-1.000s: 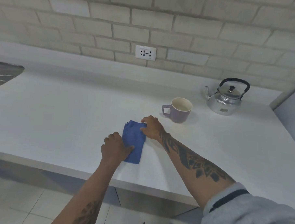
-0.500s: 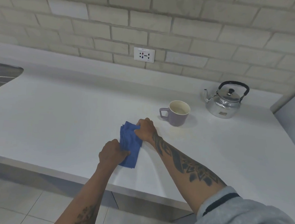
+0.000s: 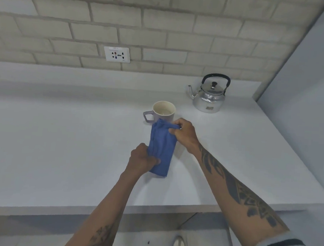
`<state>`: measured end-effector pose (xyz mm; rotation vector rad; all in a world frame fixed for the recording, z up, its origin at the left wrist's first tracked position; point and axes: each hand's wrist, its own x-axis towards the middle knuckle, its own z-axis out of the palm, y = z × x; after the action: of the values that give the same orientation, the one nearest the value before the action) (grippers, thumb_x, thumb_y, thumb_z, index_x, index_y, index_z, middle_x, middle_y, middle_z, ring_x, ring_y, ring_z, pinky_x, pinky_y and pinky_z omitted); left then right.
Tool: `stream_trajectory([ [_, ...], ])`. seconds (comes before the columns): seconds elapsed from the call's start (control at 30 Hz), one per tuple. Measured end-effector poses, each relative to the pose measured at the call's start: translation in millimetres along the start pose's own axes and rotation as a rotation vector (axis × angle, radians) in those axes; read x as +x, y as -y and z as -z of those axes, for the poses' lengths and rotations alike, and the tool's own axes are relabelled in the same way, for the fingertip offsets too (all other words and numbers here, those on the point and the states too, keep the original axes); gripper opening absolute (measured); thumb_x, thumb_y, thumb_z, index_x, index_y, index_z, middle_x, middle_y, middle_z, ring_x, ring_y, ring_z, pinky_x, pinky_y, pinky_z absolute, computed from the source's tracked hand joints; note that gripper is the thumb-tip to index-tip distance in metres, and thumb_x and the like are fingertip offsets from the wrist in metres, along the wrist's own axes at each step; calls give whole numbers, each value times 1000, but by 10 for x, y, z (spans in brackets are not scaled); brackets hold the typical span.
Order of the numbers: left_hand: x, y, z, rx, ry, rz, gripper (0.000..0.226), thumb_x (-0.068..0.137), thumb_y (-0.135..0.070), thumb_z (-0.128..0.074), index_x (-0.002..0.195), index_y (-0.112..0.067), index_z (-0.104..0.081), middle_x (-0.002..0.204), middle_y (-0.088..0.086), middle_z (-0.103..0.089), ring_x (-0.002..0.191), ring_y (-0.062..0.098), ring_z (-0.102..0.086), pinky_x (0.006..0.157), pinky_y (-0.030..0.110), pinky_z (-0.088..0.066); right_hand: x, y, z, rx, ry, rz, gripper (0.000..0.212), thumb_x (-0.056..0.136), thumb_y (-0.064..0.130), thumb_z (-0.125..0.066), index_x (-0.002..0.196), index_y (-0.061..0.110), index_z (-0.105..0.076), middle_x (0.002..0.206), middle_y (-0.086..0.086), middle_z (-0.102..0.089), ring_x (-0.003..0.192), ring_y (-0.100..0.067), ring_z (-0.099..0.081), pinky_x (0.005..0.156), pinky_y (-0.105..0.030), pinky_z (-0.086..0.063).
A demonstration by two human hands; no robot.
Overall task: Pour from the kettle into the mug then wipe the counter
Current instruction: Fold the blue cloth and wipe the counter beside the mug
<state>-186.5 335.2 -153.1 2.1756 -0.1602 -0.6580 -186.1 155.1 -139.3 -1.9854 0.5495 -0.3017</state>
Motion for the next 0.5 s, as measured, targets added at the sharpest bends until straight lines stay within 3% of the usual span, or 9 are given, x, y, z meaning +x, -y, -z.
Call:
stream_trajectory([
  [0.1, -37, -233, -332, -26, 95, -59, 40, 77, -22, -77, 104, -11, -48, 89, -4, -52, 72, 8, -52, 57, 24, -44, 1, -196, 397, -37, -83, -31, 16, 78, 0, -60, 90, 9, -64, 89, -2, -65, 80, -14, -58, 60, -16, -44],
  [0.2, -78, -410, -639, -30, 168, -93, 47, 75, -22, -77, 110, -7, -50, 103, 5, -58, 88, 22, -63, 77, 39, -58, 0, -400, 711, -88, -141, -48, 19, 79, -3, -55, 95, 4, -65, 93, -3, -65, 85, -15, -59, 61, -12, -43],
  [0.27, -92, -494, -814, 7, 206, -110, 46, 75, -22, -77, 110, -8, -49, 103, 5, -57, 92, 26, -64, 84, 42, -58, -1, -536, 864, -130, -167, -67, 22, 80, -5, -52, 98, 0, -64, 95, -3, -64, 85, -16, -58, 59, -7, -42],
  [0.37, -89, -579, -1018, 84, 240, -139, 39, 79, -25, -74, 104, -12, -47, 95, -1, -51, 86, 20, -56, 70, 31, -50, 17, -713, 1013, -168, -198, -82, 23, 81, -8, -49, 99, -2, -62, 94, -4, -62, 84, -17, -56, 54, -3, -41],
  [0.43, -76, -598, -1109, 117, 254, -160, 36, 80, -26, -72, 102, -14, -47, 97, -2, -51, 86, 19, -55, 61, 24, -44, 42, -806, 1060, -184, -202, -97, 24, 81, -9, -49, 100, -1, -61, 95, -4, -61, 85, -19, -55, 57, -7, -40],
  [0.5, -62, -589, -1146, 160, 269, -177, 35, 80, -28, -72, 105, -13, -52, 101, -1, -54, 88, 20, -56, 66, 25, -45, 73, -888, 1067, -195, -190, -112, 28, 82, -8, -49, 105, 2, -60, 100, -5, -61, 91, -22, -57, 64, -17, -41],
])
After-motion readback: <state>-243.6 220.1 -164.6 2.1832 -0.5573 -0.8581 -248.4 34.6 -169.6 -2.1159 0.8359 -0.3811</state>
